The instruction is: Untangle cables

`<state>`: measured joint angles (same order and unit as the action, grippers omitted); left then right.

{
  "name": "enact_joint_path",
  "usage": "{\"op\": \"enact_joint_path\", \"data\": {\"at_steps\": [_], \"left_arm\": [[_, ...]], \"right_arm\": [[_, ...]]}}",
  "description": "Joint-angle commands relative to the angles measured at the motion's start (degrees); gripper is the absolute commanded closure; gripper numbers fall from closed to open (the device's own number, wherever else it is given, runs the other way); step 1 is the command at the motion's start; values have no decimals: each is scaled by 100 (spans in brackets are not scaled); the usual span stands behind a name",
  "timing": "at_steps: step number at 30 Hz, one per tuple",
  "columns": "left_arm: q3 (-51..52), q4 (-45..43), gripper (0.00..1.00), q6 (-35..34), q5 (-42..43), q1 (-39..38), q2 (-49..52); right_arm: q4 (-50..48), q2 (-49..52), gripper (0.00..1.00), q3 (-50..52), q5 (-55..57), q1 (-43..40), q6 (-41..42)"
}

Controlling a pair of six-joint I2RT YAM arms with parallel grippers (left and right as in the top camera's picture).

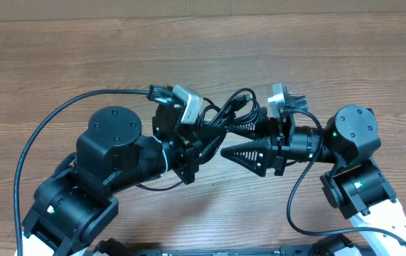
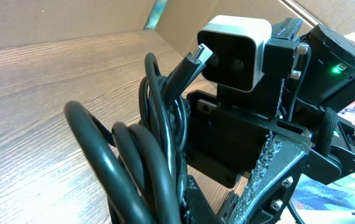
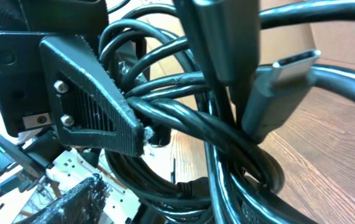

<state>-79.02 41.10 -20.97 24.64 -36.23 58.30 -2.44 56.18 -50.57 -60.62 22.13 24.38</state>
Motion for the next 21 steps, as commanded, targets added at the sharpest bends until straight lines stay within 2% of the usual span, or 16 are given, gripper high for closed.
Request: {"op": "enact_joint_path", "data": {"at_steps": [1, 15, 18, 21], "left_arm": [[-52, -46, 96, -2, 369, -55, 20], [-52, -50, 96, 0, 168, -55, 385], [-52, -85, 96, -2, 116, -55, 492], [-52, -90, 96, -4, -20, -52, 527]], "right_arm": [[-103, 46, 34, -52, -302, 4, 4], [-356, 46, 35, -52, -901, 4, 4], [-354, 46, 44, -52, -966, 2, 4], [-352, 46, 59, -52, -1005, 2, 4]]}}
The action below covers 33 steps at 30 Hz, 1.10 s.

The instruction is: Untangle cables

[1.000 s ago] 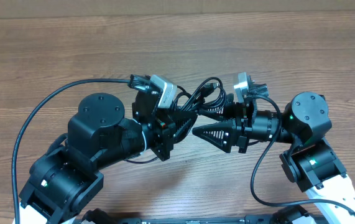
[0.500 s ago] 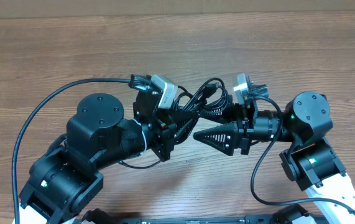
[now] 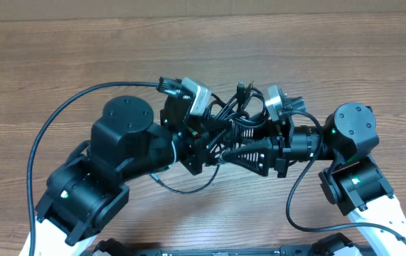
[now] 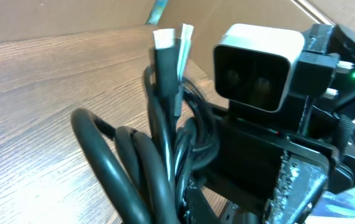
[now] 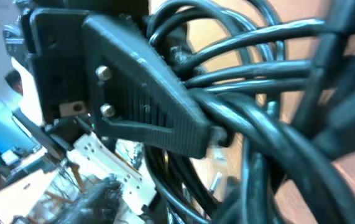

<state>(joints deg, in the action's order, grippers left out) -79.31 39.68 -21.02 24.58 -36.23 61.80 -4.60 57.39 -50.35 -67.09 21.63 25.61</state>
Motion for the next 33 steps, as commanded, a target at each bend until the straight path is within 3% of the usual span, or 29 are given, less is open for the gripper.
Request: {"op": "enact_joint_path", "data": {"at_steps": [1, 3, 8, 22, 27, 33], "left_arm": [[-24, 48, 96, -2, -63, -52, 177], [-24, 48, 96, -2, -219, -52, 173], [-24, 52, 96, -44, -422, -46, 173], [-24, 584, 96, -44, -1749, -42, -208], [-26, 592, 96, -396, -1753, -44, -223], [-24, 590, 96, -605, -1635, -61, -131]], "right_arm": [[-133, -74, 65, -74, -358, 52, -118], [-133, -74, 76, -74, -358, 52, -118], [-122, -74, 84, -74, -358, 52, -118], [-111, -74, 85, -74, -354, 46, -120], [-136, -74, 96, -74, -354, 46, -120], [-232, -74, 96, -74, -358, 48, -118]]}}
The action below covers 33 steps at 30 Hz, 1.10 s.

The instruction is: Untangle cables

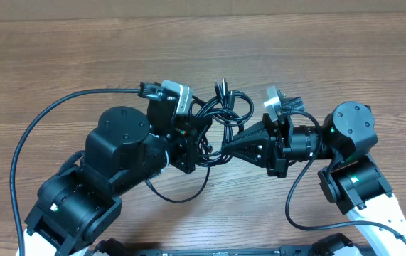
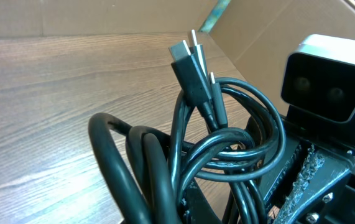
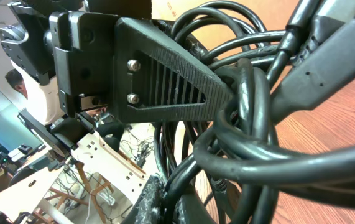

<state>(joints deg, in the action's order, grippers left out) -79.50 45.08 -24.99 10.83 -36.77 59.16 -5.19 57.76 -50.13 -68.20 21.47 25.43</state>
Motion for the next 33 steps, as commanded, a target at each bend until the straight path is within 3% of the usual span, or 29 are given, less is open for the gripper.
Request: {"op": "enact_joint_path", "data": {"at_steps": [1, 7, 10, 17, 21, 28, 33], "left_arm": [[-7, 42, 96, -210, -201, -7, 153], [-4, -15, 96, -214, -33, -4, 278], [-4, -61, 96, -542, -234, 0, 367], [-4, -149, 96, -2643, -938, 2, 710], [-4, -306, 96, -3272, -938, 0, 859], [-4, -402, 96, -3832, -1143, 2, 1014], [-7, -503, 96, -3724, -1292, 76, 984]], "right_arm": [[-195, -111, 96, -96, -249, 63, -101], [-205, -111, 96, -96, -247, 63, -101], [-203, -111, 96, -96, -273, 63, -101], [-201, -111, 96, -96, -507, 68, -103], [-203, -111, 96, -96, -542, 68, -103], [-166, -111, 96, -96, -761, 68, -105], [107, -109, 96, -94, -793, 68, -105]]}}
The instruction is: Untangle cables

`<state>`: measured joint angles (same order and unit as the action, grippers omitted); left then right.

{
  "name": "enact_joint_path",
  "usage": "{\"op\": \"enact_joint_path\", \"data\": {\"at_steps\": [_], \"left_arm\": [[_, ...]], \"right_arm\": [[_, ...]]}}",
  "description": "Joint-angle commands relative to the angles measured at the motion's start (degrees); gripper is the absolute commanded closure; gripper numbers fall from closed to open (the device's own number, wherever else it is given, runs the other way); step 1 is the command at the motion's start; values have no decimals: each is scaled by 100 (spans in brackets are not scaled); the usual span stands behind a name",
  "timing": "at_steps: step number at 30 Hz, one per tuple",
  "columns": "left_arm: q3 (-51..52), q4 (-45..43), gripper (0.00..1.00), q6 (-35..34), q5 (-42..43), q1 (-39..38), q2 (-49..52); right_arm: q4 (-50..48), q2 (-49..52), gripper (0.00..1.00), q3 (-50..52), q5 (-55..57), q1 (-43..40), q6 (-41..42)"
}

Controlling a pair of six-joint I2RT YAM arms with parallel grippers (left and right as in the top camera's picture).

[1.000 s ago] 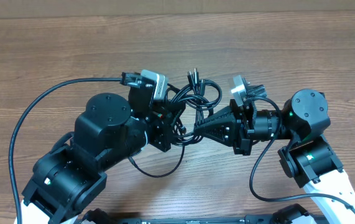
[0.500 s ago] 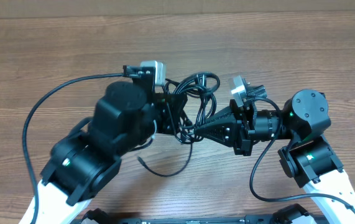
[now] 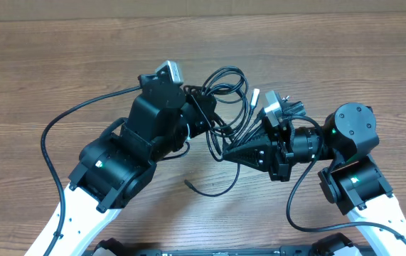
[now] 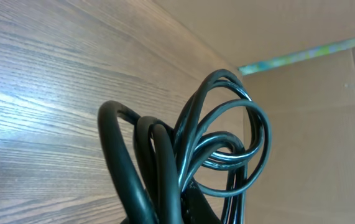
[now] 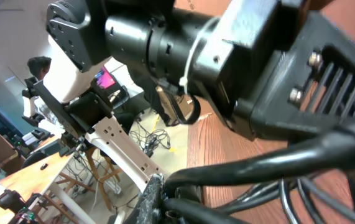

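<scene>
A tangle of black cables (image 3: pixel 228 87) hangs between my two grippers over the wooden table (image 3: pixel 345 57). My left gripper (image 3: pixel 204 121) is shut on its thick strands; in the left wrist view the loops (image 4: pixel 224 134) rise straight out of the left gripper (image 4: pixel 193 210), whose fingers are almost hidden. My right gripper (image 3: pixel 222 151) is shut on cable strands just below and right of it. In the right wrist view one rough right finger (image 5: pixel 153 194) shows beside thick cable (image 5: pixel 276 163), with the left arm (image 5: pixel 183 37) close ahead. A light-tipped plug (image 3: pixel 254 93) sticks out of the bundle.
One thin loose cable end (image 3: pixel 189 184) lies on the table in front of the grippers. The left arm's own black lead (image 3: pixel 53 131) arcs out to the left. Cardboard walls (image 4: pixel 301 124) stand at the table's far side.
My left arm has swung back and turned its wrist towards the far side, so its camera no longer sees the right arm. The loops are drawn out wider. The plugs now lie further right.
Both grippers were tip to tip with the bundle bunched between them. Then the left arm stood closer in, fingers overlapping the right's. Then they stood slightly apart with the loops opened up, and now the left wrist is turned away with the bundle stretched.
</scene>
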<state>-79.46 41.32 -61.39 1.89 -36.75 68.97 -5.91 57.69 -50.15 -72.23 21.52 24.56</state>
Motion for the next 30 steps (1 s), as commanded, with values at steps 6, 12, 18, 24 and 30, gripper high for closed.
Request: {"op": "enact_joint_path", "data": {"at_steps": [6, 12, 18, 24, 30], "left_arm": [[-11, -103, 96, 787, -382, 271, -197], [-11, -90, 96, 1825, -581, 424, -625], [-9, -59, 96, 2787, -1161, 439, -1086], [-11, 199, 96, 3206, -1311, 439, -1305], [-11, 385, 96, 3899, -142, 437, -1316]], "right_arm": [[798, -103, 80, -92, 70, 57, -22], [1574, -103, 45, -92, 1202, 57, -35], [2223, -103, 0, -92, 2260, 57, -37], [2518, -103, 0, -92, 2820, 57, -35], [2402, -120, 0, -107, 3023, 57, -35]]}}
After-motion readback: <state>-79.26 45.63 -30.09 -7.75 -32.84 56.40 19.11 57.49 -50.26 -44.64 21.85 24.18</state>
